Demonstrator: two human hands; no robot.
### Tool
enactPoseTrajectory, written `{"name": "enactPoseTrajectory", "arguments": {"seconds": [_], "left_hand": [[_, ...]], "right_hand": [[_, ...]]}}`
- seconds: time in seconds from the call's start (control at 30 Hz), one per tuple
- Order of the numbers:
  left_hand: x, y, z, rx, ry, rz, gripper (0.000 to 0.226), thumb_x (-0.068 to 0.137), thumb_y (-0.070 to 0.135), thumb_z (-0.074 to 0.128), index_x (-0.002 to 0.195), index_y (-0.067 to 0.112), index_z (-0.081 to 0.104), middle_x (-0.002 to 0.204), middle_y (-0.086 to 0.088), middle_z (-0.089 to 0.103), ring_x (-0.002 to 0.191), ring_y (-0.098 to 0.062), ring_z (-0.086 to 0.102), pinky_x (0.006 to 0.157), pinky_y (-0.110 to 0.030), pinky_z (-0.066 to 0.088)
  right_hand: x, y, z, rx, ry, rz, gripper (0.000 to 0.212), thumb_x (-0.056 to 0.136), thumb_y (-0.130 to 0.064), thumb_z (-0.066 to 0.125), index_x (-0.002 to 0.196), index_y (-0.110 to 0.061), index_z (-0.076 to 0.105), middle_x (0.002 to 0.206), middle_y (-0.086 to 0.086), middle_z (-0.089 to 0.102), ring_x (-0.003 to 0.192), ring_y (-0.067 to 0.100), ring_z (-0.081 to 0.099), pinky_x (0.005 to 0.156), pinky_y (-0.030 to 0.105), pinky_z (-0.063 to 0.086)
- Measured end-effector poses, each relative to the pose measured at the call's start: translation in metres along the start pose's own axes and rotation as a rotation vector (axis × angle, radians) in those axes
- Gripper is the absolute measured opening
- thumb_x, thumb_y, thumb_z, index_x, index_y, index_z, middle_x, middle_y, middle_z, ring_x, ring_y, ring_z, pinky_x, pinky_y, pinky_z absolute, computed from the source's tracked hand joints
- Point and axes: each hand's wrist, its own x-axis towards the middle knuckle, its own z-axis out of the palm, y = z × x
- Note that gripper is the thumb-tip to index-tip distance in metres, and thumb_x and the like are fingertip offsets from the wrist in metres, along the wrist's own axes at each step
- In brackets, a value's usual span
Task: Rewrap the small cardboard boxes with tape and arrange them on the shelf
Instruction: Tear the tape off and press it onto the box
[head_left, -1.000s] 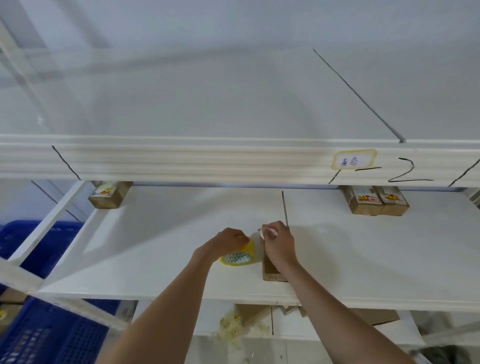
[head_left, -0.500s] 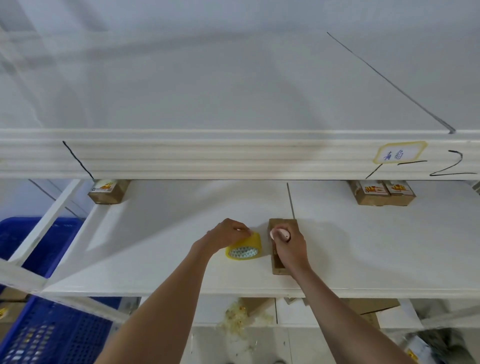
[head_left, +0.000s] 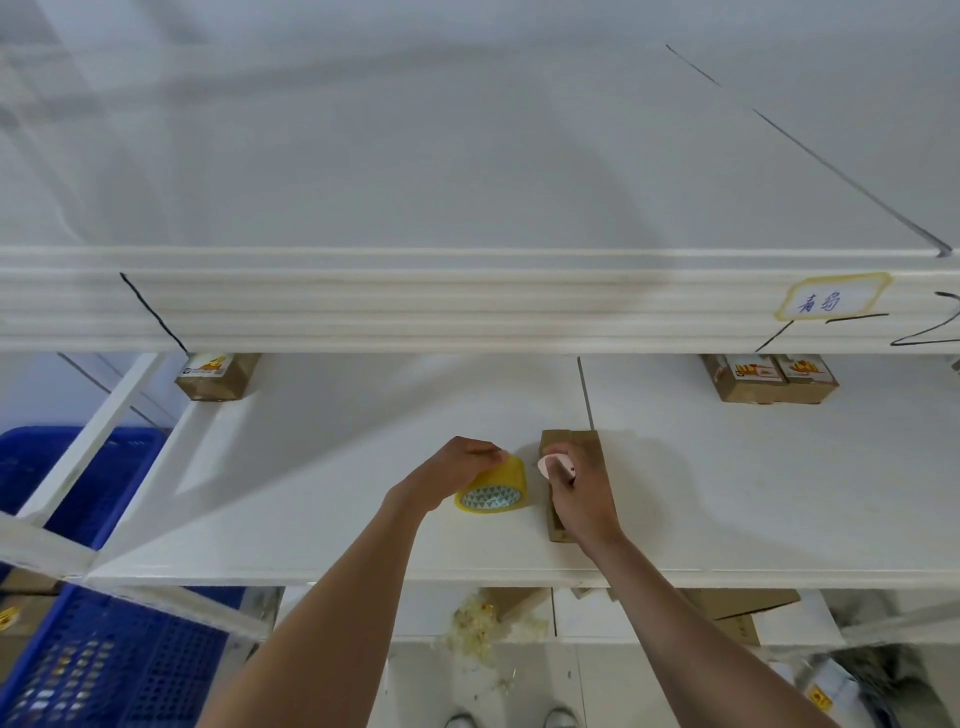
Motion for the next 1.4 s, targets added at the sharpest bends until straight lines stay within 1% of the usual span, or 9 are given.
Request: {"name": "enactPoseTrajectory", "arguments": {"seconds": [0.17, 0.37, 0.6, 0.7, 0.87, 0.97, 1.2, 1.33, 1.4], "left_hand": [[0.0, -0.001, 0.001, -0.015, 0.01, -0.001, 0.015, 0.097, 0.034, 0.064, 0.107, 0.029, 0.075, 0.116, -0.003, 0.07, 0.109, -0.026, 0.065, 0.104, -0.044, 0.051], [0.0, -0.002, 0.002, -0.026, 0.023, 0.005, 0.013, 0.097, 0.034, 0.063, 0.095, 0.038, 0.076, 0.114, -0.002, 0.071, 0.109, -0.027, 0.066, 0.105, -0.046, 0.05], [0.003, -0.008, 0.002, -0.007, 0.031, 0.0, 0.015, 0.091, 0.043, 0.065, 0.099, 0.039, 0.076, 0.118, 0.0, 0.07, 0.11, -0.027, 0.065, 0.105, -0.049, 0.05], [0.003, -0.009, 0.001, -0.019, 0.028, -0.005, 0.027, 0.085, 0.049, 0.064, 0.104, 0.034, 0.077, 0.117, -0.001, 0.07, 0.109, -0.027, 0.066, 0.104, -0.049, 0.051], [0.004, -0.01, 0.0, -0.025, 0.024, 0.002, 0.02, 0.092, 0.043, 0.064, 0.104, 0.034, 0.077, 0.116, -0.001, 0.071, 0.109, -0.026, 0.066, 0.104, -0.049, 0.051], [0.004, -0.01, 0.0, -0.03, 0.019, 0.003, 0.02, 0.092, 0.042, 0.064, 0.104, 0.033, 0.077, 0.115, 0.0, 0.071, 0.109, -0.026, 0.066, 0.104, -0.048, 0.051], [0.003, -0.009, 0.001, -0.044, 0.032, -0.012, 0.016, 0.096, 0.038, 0.064, 0.104, 0.034, 0.077, 0.115, 0.001, 0.071, 0.108, -0.025, 0.066, 0.104, -0.046, 0.052], [0.003, -0.008, 0.001, -0.036, 0.025, -0.008, 0.016, 0.097, 0.037, 0.063, 0.105, 0.032, 0.076, 0.113, 0.001, 0.071, 0.107, -0.024, 0.067, 0.103, -0.045, 0.052], [0.002, -0.006, 0.002, -0.034, 0.026, -0.014, 0.015, 0.097, 0.038, 0.064, 0.105, 0.033, 0.076, 0.114, 0.001, 0.071, 0.107, -0.024, 0.067, 0.103, -0.045, 0.052]], "right_hand": [[0.002, 0.003, 0.003, -0.075, -0.03, -0.031, 0.015, 0.103, -0.021, 0.053, 0.113, -0.019, 0.064, 0.104, -0.005, 0.069, 0.098, 0.01, 0.06, 0.076, 0.005, 0.038], [0.002, 0.003, 0.003, -0.111, -0.043, -0.045, 0.017, 0.102, -0.017, 0.053, 0.113, -0.018, 0.065, 0.102, -0.007, 0.067, 0.092, 0.008, 0.058, 0.072, 0.001, 0.037], [0.002, 0.003, 0.002, -0.105, -0.021, -0.067, 0.016, 0.101, -0.012, 0.054, 0.113, -0.015, 0.065, 0.098, -0.004, 0.068, 0.088, 0.009, 0.059, 0.068, -0.001, 0.04], [0.002, 0.002, 0.005, -0.133, -0.024, -0.066, 0.015, 0.102, -0.016, 0.052, 0.112, -0.015, 0.064, 0.098, -0.004, 0.066, 0.089, 0.01, 0.058, 0.067, 0.001, 0.038], [0.005, 0.003, 0.007, -0.146, -0.033, -0.065, 0.019, 0.103, -0.017, 0.051, 0.117, -0.013, 0.063, 0.102, -0.001, 0.066, 0.091, 0.012, 0.057, 0.068, 0.001, 0.036], [0.006, 0.004, 0.007, -0.154, -0.034, -0.074, 0.018, 0.103, -0.017, 0.051, 0.114, -0.013, 0.064, 0.102, -0.001, 0.067, 0.091, 0.011, 0.059, 0.069, 0.001, 0.035], [0.007, 0.004, 0.007, -0.168, -0.045, -0.081, 0.015, 0.102, -0.014, 0.05, 0.104, -0.013, 0.065, 0.096, -0.001, 0.068, 0.087, 0.012, 0.059, 0.068, 0.005, 0.038], [0.008, 0.002, 0.007, -0.181, -0.065, -0.092, 0.017, 0.102, -0.011, 0.048, 0.102, -0.01, 0.065, 0.097, 0.003, 0.067, 0.091, 0.017, 0.06, 0.075, 0.022, 0.044], [0.008, 0.001, 0.005, -0.198, -0.072, -0.093, 0.018, 0.102, -0.01, 0.047, 0.103, -0.009, 0.065, 0.099, 0.004, 0.068, 0.093, 0.018, 0.06, 0.077, 0.024, 0.043]]}}
